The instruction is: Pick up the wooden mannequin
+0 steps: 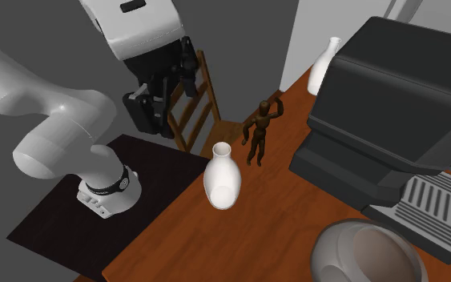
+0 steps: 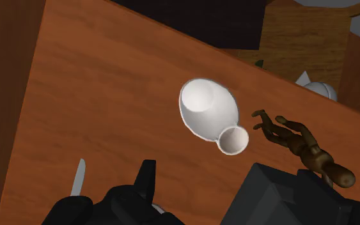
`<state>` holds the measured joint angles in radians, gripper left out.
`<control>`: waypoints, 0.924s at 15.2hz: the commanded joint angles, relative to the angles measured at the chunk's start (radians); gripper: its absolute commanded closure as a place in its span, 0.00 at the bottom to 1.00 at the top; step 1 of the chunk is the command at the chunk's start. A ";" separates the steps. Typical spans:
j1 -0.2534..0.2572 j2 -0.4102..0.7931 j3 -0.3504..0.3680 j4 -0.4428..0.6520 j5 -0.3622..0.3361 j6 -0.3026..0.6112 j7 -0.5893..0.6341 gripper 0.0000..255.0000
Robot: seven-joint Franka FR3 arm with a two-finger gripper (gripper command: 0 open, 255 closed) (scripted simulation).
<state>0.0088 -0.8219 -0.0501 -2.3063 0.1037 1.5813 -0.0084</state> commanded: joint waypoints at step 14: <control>0.118 0.165 0.264 -0.128 0.030 0.365 0.064 0.00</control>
<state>0.1214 -0.6721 0.1986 -2.4312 0.1370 1.9214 0.0561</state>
